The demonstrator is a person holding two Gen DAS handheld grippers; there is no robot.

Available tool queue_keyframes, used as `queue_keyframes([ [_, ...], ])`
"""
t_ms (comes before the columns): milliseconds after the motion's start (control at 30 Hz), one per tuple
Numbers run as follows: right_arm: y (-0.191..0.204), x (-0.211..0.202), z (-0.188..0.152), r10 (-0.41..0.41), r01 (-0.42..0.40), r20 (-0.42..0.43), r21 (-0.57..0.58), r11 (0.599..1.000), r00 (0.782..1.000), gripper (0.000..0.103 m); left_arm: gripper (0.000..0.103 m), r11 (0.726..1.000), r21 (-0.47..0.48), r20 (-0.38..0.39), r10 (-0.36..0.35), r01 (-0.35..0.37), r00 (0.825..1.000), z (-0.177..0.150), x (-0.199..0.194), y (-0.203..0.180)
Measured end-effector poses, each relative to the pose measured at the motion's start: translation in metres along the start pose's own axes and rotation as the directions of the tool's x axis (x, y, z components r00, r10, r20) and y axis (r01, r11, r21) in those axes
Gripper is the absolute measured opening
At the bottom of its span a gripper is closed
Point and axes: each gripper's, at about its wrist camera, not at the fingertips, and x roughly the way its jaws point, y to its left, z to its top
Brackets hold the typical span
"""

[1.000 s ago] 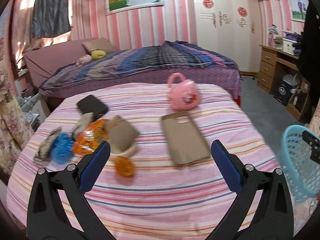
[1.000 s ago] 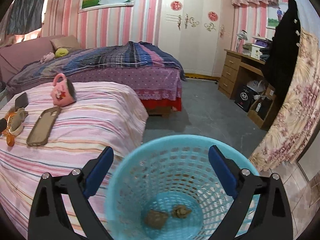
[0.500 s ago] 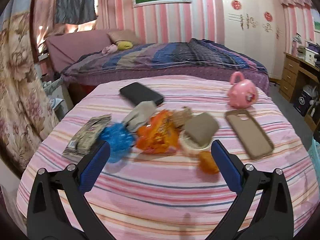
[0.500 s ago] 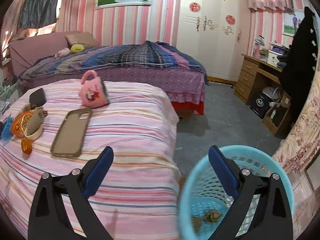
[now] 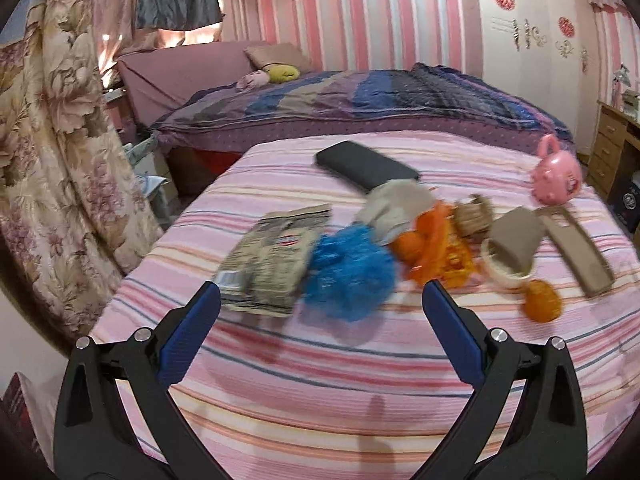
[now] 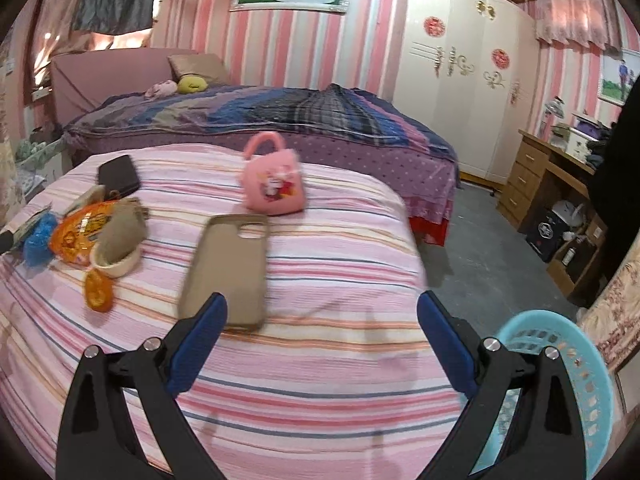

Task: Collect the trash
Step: 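Return both tools to the bed and grasp the orange peel with the right tool, then grasp the snack wrapper with the left tool while the right tool holds the orange peel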

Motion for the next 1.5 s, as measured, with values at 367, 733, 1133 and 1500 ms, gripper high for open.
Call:
queue_keyframes([
  [367, 0.083, 0.018, -0.004, 0.157, -0.161, -0.062, -0.069, 0.985, 0.986, 0.094, 0.098, 1.0, 0.007, -0.072, 0.015, -0.014, 0.997, -0.015, 0.018, 0.041],
  [733, 0.136, 0.029, -0.002, 0.234, -0.255, -0.14, -0.154, 0.955, 0.962, 0.092, 0.098, 0.998, -0.063, -0.112, -0.01, 0.003, 0.994, -0.018, 0.028, 0.079],
  [1133, 0.15, 0.034, -0.005, 0.345, -0.377, -0.184, -0.179, 0.909, 0.92, 0.032, 0.097, 1.0, -0.008, -0.13, -0.004, 0.003, 0.991, -0.018, 0.037, 0.063],
  [1500, 0.112, 0.023, -0.01, 0.29, -0.316, -0.16, -0.175, 0.932, 0.944, 0.032, 0.097, 0.999, -0.041, -0.141, 0.001, -0.007, 0.99, -0.009, 0.046, 0.049],
])
